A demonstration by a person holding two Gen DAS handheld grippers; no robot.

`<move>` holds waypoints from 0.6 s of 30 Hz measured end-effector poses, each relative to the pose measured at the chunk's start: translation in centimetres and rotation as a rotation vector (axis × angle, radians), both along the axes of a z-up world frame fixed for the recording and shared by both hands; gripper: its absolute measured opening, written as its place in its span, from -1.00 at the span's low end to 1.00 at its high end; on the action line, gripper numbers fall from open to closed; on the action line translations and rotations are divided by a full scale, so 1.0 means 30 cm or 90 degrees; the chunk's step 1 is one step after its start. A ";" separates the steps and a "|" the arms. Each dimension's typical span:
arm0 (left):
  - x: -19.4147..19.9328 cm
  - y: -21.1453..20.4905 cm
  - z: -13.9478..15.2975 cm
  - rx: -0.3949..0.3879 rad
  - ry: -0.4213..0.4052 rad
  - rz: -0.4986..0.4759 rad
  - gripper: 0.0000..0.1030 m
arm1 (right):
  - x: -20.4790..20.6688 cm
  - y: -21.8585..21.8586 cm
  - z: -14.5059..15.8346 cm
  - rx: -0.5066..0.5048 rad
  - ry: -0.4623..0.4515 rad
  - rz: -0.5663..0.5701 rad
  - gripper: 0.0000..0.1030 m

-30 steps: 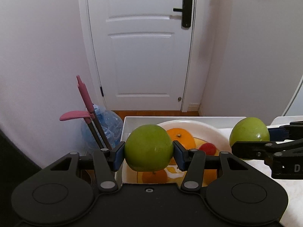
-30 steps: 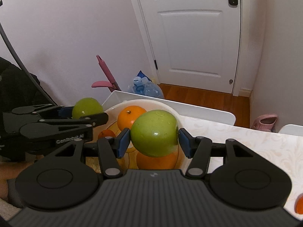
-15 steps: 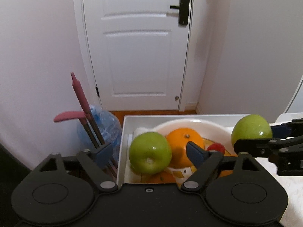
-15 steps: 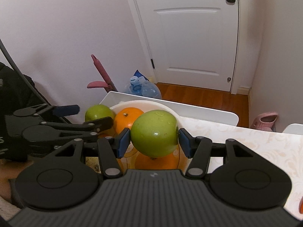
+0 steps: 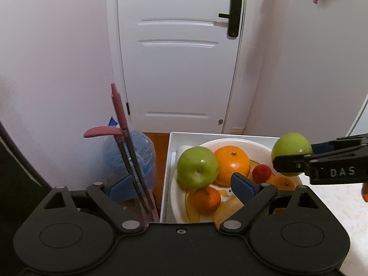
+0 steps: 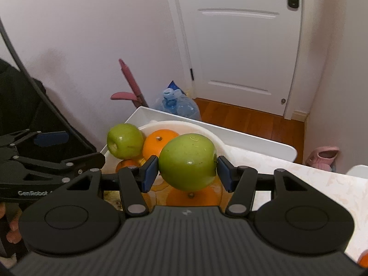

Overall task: Organize fruits
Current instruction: 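Carry both green apples into the duck bowl and release them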

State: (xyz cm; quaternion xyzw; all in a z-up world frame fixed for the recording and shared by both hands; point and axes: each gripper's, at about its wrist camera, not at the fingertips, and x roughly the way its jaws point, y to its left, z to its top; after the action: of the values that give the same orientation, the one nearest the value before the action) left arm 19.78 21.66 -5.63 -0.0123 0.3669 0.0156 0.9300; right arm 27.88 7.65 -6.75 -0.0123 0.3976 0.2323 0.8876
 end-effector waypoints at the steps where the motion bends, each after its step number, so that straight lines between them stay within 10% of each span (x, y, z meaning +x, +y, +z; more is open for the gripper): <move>1: -0.006 0.002 0.000 0.002 0.001 0.001 0.88 | 0.001 0.009 -0.005 -0.001 0.002 0.006 0.37; 12: -0.055 -0.001 -0.009 0.041 -0.004 -0.019 0.99 | 0.021 0.041 -0.045 0.025 0.024 0.020 0.39; 16: -0.066 -0.004 -0.015 0.046 -0.003 -0.027 0.99 | 0.004 0.029 -0.017 0.049 0.000 0.014 1.00; 18: -0.068 -0.005 -0.016 0.048 -0.002 -0.029 0.99 | -0.001 0.024 -0.005 0.051 -0.012 -0.004 1.00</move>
State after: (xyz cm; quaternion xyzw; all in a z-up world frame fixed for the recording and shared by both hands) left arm 17.75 21.50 -6.13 0.0309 0.3647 0.0078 0.9306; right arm 27.85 8.37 -6.89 0.0225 0.3797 0.2455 0.8916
